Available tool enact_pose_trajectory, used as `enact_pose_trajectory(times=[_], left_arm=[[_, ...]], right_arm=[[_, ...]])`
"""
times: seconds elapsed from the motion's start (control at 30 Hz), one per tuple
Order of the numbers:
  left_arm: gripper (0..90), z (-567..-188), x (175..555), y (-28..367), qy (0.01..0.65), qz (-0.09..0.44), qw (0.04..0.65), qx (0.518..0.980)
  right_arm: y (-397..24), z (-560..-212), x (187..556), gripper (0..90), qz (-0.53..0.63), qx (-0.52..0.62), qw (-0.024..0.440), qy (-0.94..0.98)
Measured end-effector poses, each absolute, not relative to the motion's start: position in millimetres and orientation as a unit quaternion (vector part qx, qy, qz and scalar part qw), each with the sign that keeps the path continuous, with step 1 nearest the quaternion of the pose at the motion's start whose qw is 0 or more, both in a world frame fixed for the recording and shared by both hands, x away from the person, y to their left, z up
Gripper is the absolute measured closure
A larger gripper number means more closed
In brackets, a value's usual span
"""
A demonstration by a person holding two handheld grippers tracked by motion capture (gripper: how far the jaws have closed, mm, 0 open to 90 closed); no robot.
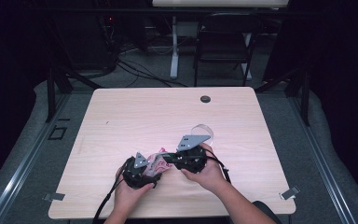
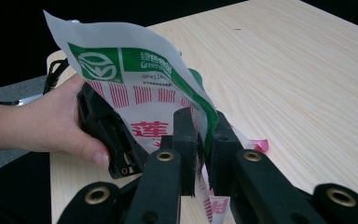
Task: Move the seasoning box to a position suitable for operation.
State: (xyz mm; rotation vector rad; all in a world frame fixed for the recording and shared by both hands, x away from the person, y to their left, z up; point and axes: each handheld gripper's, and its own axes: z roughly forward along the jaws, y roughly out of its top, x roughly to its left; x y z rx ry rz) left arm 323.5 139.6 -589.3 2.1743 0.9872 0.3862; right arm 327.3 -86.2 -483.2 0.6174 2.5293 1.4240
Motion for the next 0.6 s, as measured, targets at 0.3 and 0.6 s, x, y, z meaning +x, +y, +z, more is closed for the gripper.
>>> enact_pose_trajectory(times=[0.3, 0.6], left_arm=[[24.2, -588.4, 321.6, 139.1, 0.372, 0.150, 0.361, 0.842], [31.1, -588.1, 321.0, 139.4, 0.374, 0.157, 0.362, 0.839]], right_arm=[[-85.3, -483.9, 326.1, 83.6, 0.477, 0.208, 0.088, 0.850], [-85.1, -484.8, 325.4, 83.2, 0.481, 0.209, 0.090, 0.847]])
